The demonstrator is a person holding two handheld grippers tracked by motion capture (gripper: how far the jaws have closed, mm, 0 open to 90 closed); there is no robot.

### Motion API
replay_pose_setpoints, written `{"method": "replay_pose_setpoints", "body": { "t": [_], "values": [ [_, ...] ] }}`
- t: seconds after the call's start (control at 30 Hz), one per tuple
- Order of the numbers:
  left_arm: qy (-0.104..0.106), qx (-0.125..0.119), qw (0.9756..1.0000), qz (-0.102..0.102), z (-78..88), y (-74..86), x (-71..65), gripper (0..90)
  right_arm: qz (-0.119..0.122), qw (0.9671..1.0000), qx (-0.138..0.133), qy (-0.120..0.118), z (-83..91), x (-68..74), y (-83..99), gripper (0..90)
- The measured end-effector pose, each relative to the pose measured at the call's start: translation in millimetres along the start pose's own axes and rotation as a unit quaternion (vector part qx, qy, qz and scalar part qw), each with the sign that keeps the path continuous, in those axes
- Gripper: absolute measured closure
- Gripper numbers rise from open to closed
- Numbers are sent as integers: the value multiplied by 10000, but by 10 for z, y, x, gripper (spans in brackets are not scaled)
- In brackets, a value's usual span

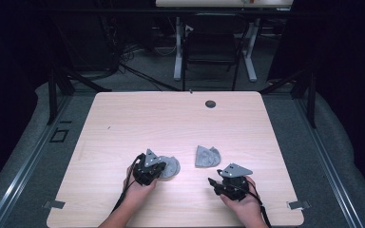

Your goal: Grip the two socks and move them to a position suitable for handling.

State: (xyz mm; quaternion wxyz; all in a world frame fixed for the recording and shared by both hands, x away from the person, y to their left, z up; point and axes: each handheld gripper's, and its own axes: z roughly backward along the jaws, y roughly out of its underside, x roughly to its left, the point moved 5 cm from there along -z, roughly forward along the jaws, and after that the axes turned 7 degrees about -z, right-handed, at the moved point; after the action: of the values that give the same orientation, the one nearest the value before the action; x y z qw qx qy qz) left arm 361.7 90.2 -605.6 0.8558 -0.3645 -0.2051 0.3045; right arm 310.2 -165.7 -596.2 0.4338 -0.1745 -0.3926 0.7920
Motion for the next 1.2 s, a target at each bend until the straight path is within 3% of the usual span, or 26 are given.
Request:
{"method": "replay_pose_setpoints", "body": {
  "t": [0.17,0.47,1.2],
  "values": [
    [28,109,9999,-49,-40,58,-22,898,-7,10000,0,2,-4,7,-2,509],
    [92,101,9998,-126,-21,74,-91,899,-10,10000,8,12,-9,7,2,508],
    [528,163,9980,-322,213,210,-403,899,2,10000,29,23,-11,8,6,507]
  ]
}}
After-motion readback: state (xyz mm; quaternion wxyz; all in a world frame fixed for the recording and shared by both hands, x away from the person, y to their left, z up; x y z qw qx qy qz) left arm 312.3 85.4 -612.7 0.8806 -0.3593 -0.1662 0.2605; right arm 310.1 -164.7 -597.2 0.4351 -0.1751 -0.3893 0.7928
